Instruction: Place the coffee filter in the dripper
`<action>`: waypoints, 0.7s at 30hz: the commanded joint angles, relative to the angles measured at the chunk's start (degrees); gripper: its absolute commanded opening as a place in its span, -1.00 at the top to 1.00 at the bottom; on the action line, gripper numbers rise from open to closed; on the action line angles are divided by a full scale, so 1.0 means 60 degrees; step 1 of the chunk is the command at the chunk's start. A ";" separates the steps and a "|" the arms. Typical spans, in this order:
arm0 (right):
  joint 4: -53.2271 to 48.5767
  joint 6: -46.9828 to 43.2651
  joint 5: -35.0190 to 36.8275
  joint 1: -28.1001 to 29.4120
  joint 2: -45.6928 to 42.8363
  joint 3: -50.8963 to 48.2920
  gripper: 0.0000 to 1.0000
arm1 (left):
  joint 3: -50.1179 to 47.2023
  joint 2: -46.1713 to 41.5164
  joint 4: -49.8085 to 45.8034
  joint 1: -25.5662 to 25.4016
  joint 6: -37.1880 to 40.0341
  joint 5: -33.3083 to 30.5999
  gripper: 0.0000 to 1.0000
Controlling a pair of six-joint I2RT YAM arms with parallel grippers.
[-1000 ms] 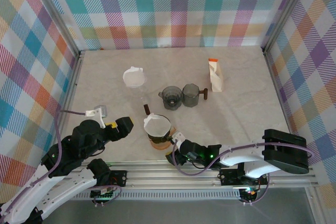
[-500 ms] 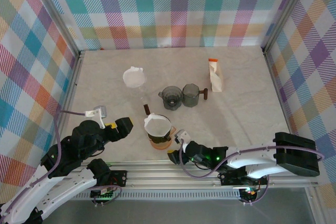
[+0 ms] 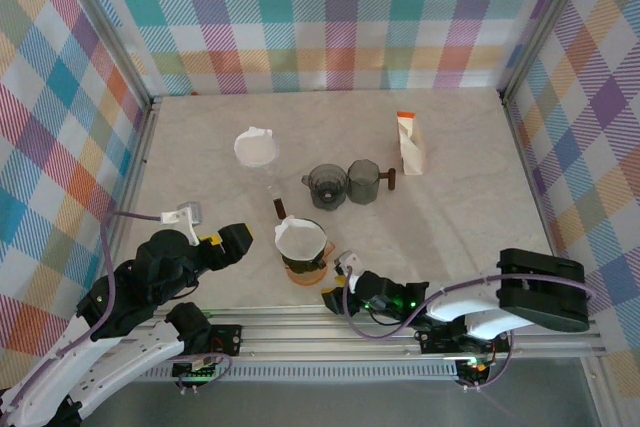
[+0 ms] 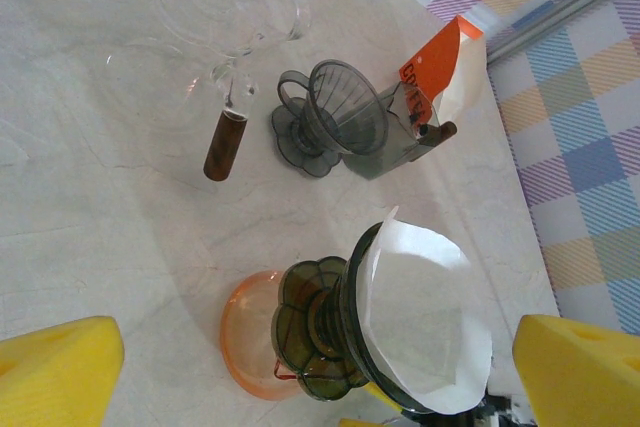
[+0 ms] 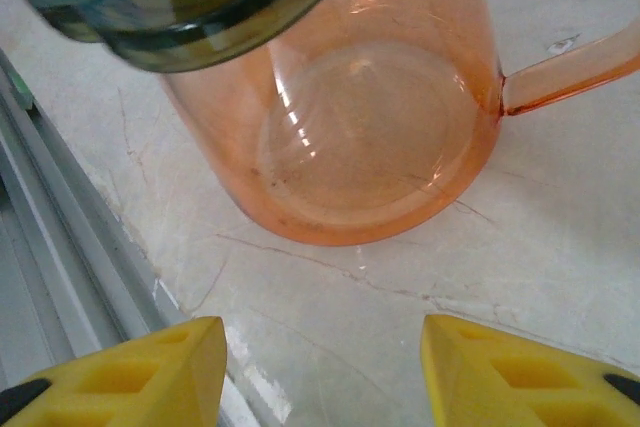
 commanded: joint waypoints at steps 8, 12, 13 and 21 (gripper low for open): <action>0.2822 0.0577 -0.1084 -0.0586 0.1928 0.0509 -0.02 | 0.0032 -0.0223 -0.0299 -0.0067 -0.0037 -0.0217 -1.00; 0.3169 0.0631 -0.1262 -0.0744 0.2560 0.0868 0.01 | 0.0069 -0.0288 -0.0385 -0.0062 -0.0020 -0.0248 -1.00; 0.3245 0.0640 -0.1314 -0.0798 0.2680 0.0955 0.02 | 0.0083 -0.0293 -0.0418 -0.0071 -0.0027 -0.0264 -1.00; 0.3553 0.0553 -0.1959 -0.1553 0.3415 0.1722 0.06 | 0.0222 -0.0515 -0.0657 -0.0061 -0.0029 -0.0405 -1.00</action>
